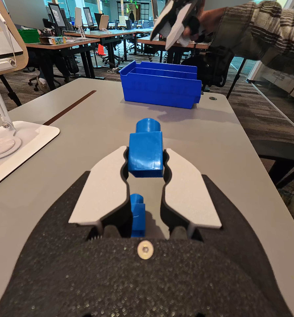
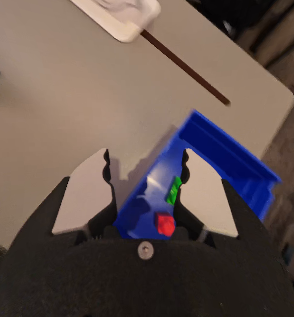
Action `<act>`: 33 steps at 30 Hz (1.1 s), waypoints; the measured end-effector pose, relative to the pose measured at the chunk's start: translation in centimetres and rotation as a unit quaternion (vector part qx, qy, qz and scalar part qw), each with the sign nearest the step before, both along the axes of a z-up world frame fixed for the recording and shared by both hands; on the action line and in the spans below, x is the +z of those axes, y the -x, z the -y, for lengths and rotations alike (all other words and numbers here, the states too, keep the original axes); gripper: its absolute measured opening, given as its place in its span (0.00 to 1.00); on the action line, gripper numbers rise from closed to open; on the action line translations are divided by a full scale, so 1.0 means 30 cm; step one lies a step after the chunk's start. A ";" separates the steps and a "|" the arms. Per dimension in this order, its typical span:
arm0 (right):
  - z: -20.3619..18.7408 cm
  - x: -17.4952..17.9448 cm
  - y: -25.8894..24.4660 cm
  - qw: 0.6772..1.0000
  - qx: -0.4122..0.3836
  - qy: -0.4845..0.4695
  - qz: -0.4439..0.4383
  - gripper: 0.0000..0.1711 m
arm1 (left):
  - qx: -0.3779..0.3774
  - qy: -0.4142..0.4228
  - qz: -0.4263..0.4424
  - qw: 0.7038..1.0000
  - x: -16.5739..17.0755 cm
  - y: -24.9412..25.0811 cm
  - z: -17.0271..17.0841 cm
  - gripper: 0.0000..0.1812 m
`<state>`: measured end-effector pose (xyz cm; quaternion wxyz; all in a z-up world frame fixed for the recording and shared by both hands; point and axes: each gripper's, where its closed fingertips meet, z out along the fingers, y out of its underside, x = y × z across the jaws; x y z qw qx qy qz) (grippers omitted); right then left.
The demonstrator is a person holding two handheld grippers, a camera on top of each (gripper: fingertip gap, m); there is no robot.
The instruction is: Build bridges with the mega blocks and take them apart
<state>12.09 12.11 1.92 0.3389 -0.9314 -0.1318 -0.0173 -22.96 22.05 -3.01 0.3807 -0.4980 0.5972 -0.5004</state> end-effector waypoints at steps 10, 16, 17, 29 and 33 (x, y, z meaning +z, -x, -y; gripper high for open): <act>-0.214 -0.076 0.920 0.923 0.365 -0.097 -0.071 0.40 | -0.020 0.008 0.001 1.000 -0.002 -0.003 0.024 0.21; -0.270 -0.104 1.107 0.889 0.426 -0.104 -0.129 0.33 | -0.030 0.008 0.001 1.000 0.000 -0.001 0.037 0.20; -0.277 -0.106 1.118 0.887 0.428 -0.103 -0.135 0.33 | -0.032 0.008 0.000 0.999 -0.001 -0.002 0.040 0.21; -0.267 -0.138 1.177 0.870 0.466 -0.059 -0.153 0.16 | -0.061 0.015 0.013 0.998 0.014 0.003 0.070 0.20; -0.257 -0.120 1.154 0.875 0.460 -0.062 -0.140 0.16 | -0.061 0.014 0.024 0.998 0.028 -0.007 0.079 0.24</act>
